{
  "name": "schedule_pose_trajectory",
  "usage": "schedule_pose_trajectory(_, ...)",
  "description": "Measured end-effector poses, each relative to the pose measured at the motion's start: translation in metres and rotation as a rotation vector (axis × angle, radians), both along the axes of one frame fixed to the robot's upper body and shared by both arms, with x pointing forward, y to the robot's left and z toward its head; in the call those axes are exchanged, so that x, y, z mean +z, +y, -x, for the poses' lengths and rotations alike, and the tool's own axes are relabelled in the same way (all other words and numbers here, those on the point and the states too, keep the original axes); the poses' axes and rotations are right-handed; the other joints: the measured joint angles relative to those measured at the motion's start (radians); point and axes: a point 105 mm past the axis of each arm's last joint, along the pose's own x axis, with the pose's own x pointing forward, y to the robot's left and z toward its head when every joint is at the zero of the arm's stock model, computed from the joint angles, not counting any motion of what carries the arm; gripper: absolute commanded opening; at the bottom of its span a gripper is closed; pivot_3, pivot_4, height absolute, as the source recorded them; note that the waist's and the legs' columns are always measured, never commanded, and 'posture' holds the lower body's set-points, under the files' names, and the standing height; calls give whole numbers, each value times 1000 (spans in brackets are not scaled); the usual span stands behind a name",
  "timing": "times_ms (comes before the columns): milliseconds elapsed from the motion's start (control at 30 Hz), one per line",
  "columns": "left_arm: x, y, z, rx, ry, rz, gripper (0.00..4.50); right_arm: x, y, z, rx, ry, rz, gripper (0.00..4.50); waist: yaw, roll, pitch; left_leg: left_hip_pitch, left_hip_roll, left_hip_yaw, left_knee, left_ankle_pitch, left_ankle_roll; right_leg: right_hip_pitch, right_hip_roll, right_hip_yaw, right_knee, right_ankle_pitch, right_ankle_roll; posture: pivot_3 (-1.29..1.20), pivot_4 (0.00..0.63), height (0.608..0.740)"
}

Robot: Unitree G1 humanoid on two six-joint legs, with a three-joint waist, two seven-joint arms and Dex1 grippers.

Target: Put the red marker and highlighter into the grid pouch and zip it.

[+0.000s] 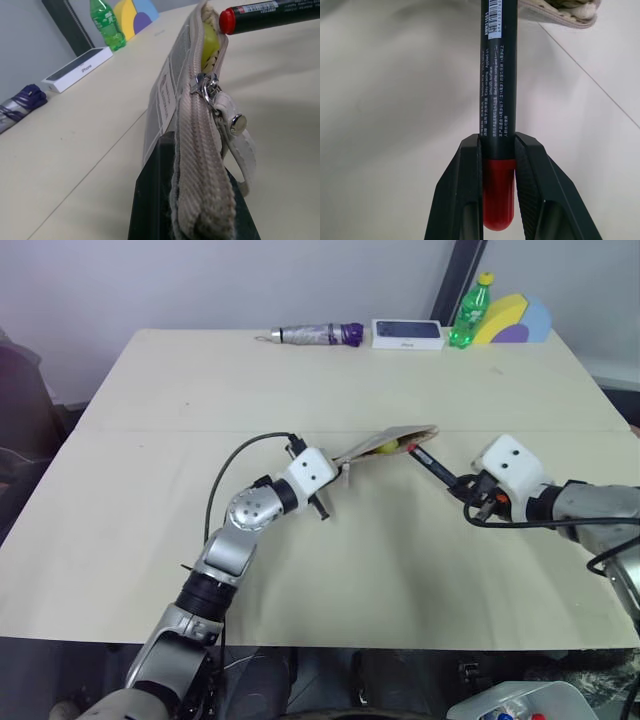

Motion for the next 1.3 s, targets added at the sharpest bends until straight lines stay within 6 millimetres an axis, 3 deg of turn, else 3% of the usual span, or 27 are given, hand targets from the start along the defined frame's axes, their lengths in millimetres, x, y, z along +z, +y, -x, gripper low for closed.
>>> schedule_pose_trajectory(333,-6,-4,6,-34,-10,-48,0,-2,-1,1,11,17,37,339,0,0,0,0,0,0,0,0,0,0,0,0,0,0,0,0,150,740)
schedule_pose_trajectory(600,-9,-6,14,-107,-94,-148,0,-8,-5,5,75,25,230,339,-1,0,0,0,0,0,0,0,0,0,0,0,0,0,0,0,150,740)
schedule_pose_trajectory(767,-16,-6,23,-194,-149,-253,0,-23,7,7,201,46,358,339,-1,1,0,0,0,0,-1,0,0,-1,0,0,0,0,0,0,150,740)
schedule_pose_trajectory(967,-16,-11,28,-265,-179,-308,0,-23,32,3,338,32,422,339,-2,1,0,0,0,0,-1,0,0,-1,0,0,0,0,0,0,150,740)
schedule_pose_trajectory(1000,-16,-13,29,-273,-181,-309,0,-24,37,3,356,35,412,1360,-2,1,0,0,0,0,-1,0,0,-1,0,0,0,0,0,0,150,740)
schedule_pose_trajectory(1067,-17,-15,31,-285,-177,-314,0,-21,47,2,380,25,384,2230,-1,1,0,0,0,0,-1,0,0,-1,0,0,0,0,0,0,150,740)
schedule_pose_trajectory(1200,-18,-16,31,-286,-169,-310,0,-11,47,-1,364,14,369,4405,1,1,0,0,0,0,0,0,0,-1,0,0,0,0,0,0,150,740)
schedule_pose_trajectory(1300,-17,-15,28,-267,-148,-292,0,3,42,-1,325,-10,323,4464,0,1,0,0,0,0,-1,0,0,-1,-1,0,0,0,0,0,150,740)
